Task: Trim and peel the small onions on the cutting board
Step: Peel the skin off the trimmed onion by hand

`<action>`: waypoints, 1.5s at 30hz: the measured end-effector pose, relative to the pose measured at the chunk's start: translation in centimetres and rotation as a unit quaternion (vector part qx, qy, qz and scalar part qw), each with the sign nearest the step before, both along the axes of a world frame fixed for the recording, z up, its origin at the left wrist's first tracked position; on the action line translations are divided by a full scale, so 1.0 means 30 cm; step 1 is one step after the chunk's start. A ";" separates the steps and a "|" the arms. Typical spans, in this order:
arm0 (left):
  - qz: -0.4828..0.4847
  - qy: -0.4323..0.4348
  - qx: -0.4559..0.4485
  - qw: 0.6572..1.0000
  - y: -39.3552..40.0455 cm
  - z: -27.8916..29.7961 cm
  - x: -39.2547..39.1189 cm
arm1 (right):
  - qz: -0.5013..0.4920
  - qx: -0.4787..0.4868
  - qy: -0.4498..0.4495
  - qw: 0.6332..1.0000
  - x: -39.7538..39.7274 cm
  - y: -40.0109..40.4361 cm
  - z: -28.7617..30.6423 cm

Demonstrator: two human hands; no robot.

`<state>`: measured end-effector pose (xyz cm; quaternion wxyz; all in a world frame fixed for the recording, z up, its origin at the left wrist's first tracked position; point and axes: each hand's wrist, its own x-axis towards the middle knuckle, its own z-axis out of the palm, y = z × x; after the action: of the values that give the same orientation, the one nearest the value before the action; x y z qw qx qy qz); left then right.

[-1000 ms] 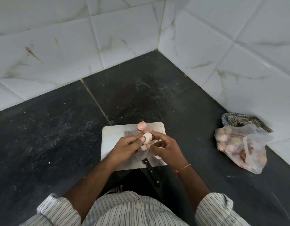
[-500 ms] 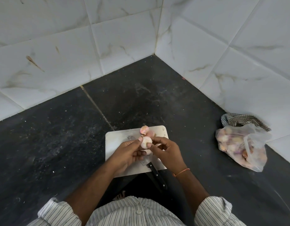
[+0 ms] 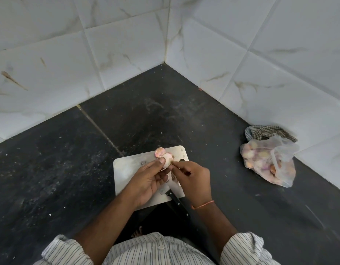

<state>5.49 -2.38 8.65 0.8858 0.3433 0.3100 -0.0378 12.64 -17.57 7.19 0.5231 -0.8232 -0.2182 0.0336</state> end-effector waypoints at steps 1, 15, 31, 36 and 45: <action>0.001 -0.006 -0.002 1.000 -0.005 0.004 0.001 | 0.001 0.005 -0.006 1.000 -0.002 -0.004 0.007; -0.052 -0.025 0.118 0.991 0.011 0.027 0.007 | 0.015 0.100 0.254 0.962 0.014 -0.045 0.085; -0.072 -0.074 0.201 0.974 0.049 -0.006 0.009 | 0.012 0.212 0.441 0.872 0.038 -0.027 0.079; -0.063 -0.080 0.205 0.974 0.061 -0.015 -0.006 | 0.009 0.180 0.466 0.866 0.044 -0.005 0.080; -0.057 -0.099 0.176 0.978 0.065 -0.041 -0.009 | 0.008 0.121 0.449 0.885 0.059 0.025 0.087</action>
<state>5.21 -0.43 7.42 0.8344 0.5125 0.2028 0.0014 14.41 -16.82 9.81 0.6602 -0.6490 0.0312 0.3768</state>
